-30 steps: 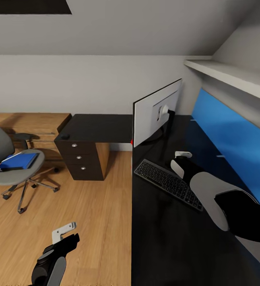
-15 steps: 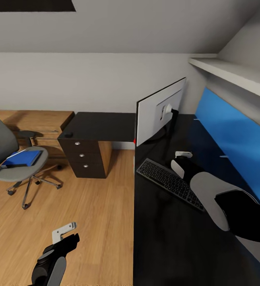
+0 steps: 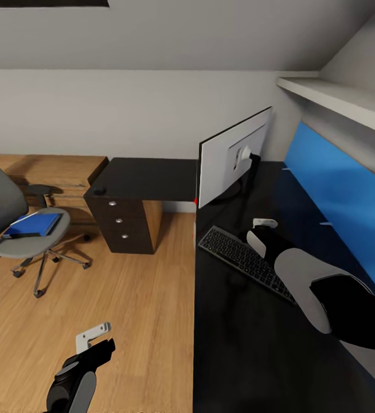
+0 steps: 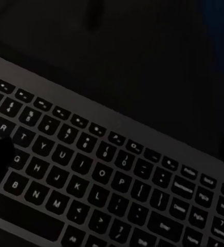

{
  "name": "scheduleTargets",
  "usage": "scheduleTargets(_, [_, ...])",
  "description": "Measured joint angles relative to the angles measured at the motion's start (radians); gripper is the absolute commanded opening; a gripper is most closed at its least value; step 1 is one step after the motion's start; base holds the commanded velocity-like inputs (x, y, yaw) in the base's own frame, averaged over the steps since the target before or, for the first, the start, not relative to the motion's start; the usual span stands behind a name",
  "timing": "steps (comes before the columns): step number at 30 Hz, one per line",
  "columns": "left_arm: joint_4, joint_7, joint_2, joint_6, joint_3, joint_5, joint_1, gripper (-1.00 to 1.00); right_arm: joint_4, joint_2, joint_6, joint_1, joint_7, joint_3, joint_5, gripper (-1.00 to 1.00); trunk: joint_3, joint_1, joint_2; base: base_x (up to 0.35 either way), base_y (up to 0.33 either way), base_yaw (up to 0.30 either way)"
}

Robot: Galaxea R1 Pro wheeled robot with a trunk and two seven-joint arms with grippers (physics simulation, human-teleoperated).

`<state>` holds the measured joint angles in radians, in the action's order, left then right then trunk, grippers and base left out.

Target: In the bedroom, organize the workspace by keeping the computer under the desk, ensuring the monitor is on the desk, placing the keyboard on the desk next to the monitor, placing the mouse on the desk next to the keyboard, moving the folder from the swivel chair onto the desk next to the mouse, stacking the notebook on top of the folder with the pen on top of the notebook, and positioning the swivel chair next to the desk.

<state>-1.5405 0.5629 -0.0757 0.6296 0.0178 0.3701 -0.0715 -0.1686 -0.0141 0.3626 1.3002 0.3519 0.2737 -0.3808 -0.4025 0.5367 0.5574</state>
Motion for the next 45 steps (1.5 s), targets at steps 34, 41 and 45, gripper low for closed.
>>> scheduleTargets(34, [0.0,-0.002,0.001,0.0,0.0,-0.002,0.0,1.0,0.0,0.0,0.004,0.0,0.003,0.002,-0.004,1.0,-0.008,0.0,0.0,0.0,0.0,-0.02])
scheduleTargets(41, [0.0,-0.002,0.001,0.0,0.0,-0.002,0.0,1.0,0.0,0.001,0.004,0.0,0.004,0.001,-0.004,1.0,-0.008,0.0,0.0,0.0,0.0,-0.004])
scheduleTargets(45, [0.0,-0.002,0.001,0.0,0.0,-0.002,0.0,1.0,-0.001,0.004,0.003,0.0,0.004,0.0,-0.004,1.0,-0.01,0.0,0.0,0.0,0.0,0.0])
